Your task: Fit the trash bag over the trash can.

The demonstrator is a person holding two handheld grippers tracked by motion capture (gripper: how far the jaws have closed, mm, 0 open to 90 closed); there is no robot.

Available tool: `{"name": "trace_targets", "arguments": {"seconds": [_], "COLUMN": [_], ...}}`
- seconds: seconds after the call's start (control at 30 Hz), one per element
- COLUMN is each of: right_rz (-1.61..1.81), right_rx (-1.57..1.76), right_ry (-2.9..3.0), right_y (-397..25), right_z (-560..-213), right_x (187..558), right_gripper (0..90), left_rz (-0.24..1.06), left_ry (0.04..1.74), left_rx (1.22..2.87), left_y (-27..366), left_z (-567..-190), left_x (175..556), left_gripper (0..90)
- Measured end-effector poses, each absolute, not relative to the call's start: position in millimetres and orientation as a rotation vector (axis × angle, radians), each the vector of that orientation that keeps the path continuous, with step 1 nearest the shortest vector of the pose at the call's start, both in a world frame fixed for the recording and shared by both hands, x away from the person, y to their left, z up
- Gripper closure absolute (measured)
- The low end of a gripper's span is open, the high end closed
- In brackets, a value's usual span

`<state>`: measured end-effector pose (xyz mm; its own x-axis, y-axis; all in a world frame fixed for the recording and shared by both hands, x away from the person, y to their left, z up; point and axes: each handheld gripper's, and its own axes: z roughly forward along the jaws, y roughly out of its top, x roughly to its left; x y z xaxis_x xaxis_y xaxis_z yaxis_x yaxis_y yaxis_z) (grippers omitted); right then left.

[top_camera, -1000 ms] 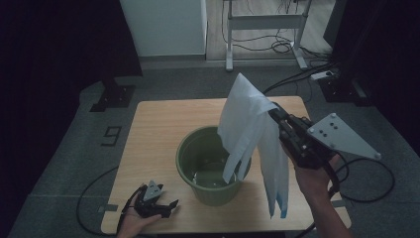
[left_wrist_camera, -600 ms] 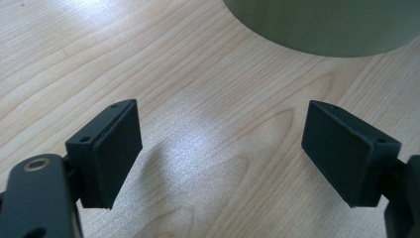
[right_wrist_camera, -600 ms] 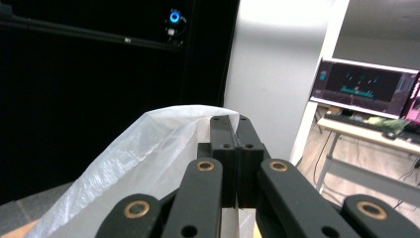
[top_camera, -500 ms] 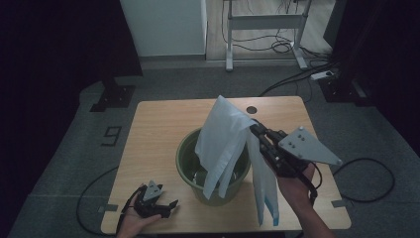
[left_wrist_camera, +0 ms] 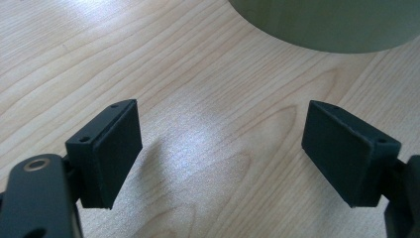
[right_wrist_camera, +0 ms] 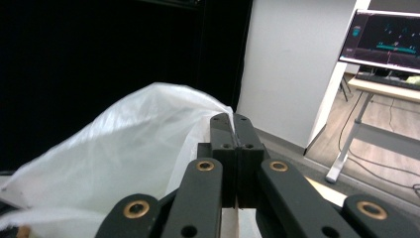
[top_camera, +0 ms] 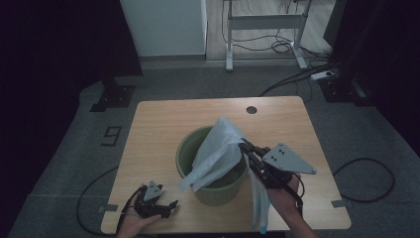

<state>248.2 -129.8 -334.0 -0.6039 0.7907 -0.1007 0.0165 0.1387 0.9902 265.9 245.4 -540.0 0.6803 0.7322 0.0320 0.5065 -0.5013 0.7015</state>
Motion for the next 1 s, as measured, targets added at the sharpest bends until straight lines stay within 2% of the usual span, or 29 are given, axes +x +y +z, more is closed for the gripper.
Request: {"name": "trace_targets", "arguments": {"seconds": [0.4, 0.77, 1.0], "right_rz": [1.477, 1.446, 1.404], "right_rx": [0.826, 0.888, 0.85], "right_ry": [1.807, 1.722, 1.757], "right_y": [-134, -166, -152], "right_z": [-357, -353, -363], "right_x": [254, 255, 255], "right_gripper": [88.8, 88.8, 88.8], "left_rz": [0.43, 0.43, 0.43], "left_ry": [0.947, 0.944, 0.943], "left_rx": [2.213, 2.213, 2.213], "left_y": [247, 246, 245], "left_z": [-540, -539, -539], "left_x": [266, 266, 265], "left_gripper": [15.3, 15.4, 15.3]}}
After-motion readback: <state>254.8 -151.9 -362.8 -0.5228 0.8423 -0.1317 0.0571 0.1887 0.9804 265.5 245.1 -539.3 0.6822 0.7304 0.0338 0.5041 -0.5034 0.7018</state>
